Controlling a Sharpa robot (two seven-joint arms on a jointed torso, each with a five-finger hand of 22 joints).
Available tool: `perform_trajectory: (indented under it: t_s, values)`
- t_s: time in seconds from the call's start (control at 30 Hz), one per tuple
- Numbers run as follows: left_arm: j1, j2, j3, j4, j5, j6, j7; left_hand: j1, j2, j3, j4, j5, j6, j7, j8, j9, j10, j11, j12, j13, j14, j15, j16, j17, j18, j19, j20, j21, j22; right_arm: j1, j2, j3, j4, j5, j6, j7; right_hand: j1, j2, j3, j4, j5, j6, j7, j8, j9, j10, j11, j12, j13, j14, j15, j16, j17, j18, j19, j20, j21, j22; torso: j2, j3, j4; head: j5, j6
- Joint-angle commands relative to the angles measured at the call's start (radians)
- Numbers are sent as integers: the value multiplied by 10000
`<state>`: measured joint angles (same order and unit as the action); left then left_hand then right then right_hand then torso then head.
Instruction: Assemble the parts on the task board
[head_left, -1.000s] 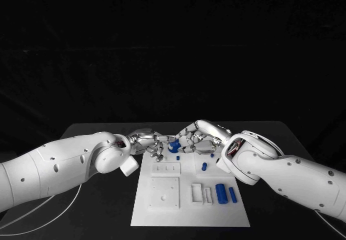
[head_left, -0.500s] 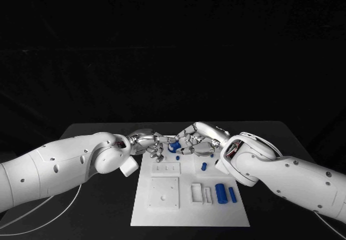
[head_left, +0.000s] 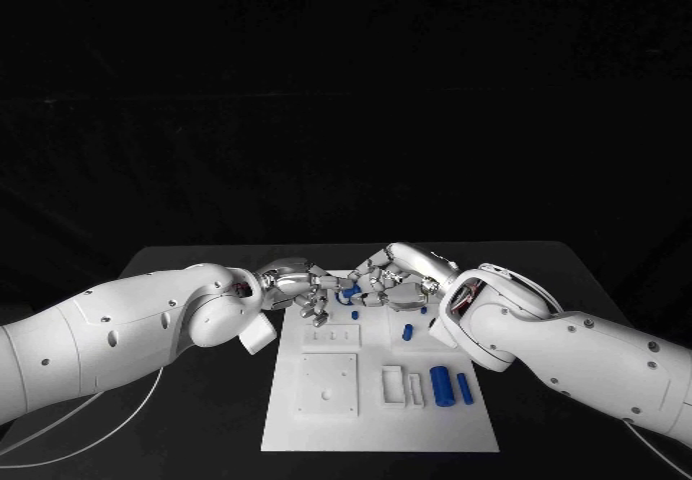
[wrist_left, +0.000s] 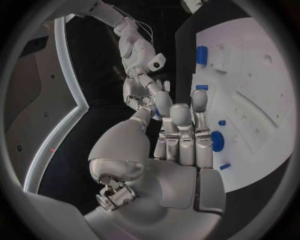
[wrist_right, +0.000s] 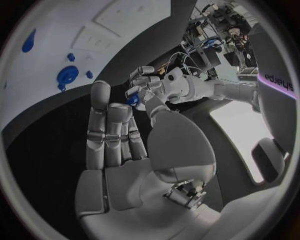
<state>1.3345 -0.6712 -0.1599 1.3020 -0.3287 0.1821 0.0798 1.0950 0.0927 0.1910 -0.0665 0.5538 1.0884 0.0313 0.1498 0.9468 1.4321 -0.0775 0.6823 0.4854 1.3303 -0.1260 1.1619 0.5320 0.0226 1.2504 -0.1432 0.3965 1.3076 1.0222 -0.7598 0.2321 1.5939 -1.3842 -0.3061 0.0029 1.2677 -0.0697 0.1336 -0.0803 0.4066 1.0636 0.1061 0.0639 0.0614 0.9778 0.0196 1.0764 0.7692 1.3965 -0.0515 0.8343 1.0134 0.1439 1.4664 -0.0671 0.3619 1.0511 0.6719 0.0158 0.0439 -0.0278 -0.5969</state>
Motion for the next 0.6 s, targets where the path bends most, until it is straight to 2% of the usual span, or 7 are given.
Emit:
perform_trajectory:
  t_s: [0.03,0.27,0.43,0.6]
  values:
    - [1,21,7,40,-156,256,181,84,17,1335,-1279,64,318,-251,-26,-11,-33,-12,-5,-10,-56,-9,43,-9,-111,-64,-17,38,200,-9,25,-4,-15,36,-46,-36,-88,-23,25,83,-68,172,-29,-19,11,31,-90,41,13,42,-60,54,7,62,366,-71,0,-18,5,-3,7,-7,-13]
    - [1,27,7,30,-182,175,156,99,5,1330,-1236,63,330,-250,-46,-32,-31,-14,-3,-9,-56,-10,45,-10,-110,-65,-17,40,197,-9,46,-9,-6,21,-16,-15,-74,105,56,161,-346,1102,-339,4,60,75,-263,27,35,61,-169,46,22,-44,370,-170,27,-34,4,2,6,1,-40]
    - [1,44,7,9,-183,127,152,102,-1,1322,-1208,50,325,-249,-54,-36,-29,-13,-2,-8,-54,-10,44,-12,-111,-63,-17,39,196,-9,55,-14,-17,-19,44,-1,-77,202,27,145,-536,1467,-469,1,80,178,-345,-18,60,90,-229,60,55,-139,380,-241,56,-54,5,-6,2,-13,-47]
    - [0,70,7,-6,-161,110,160,123,-5,1311,-1154,11,326,-249,-73,-55,-30,-12,-2,-7,-52,-8,40,-18,-113,-58,-15,33,194,-9,82,-37,-42,-67,118,-9,-116,251,-74,103,-595,1599,-520,-2,76,273,-381,-105,113,105,-261,48,86,-214,375,-294,97,-83,2,-5,-2,-10,-58]
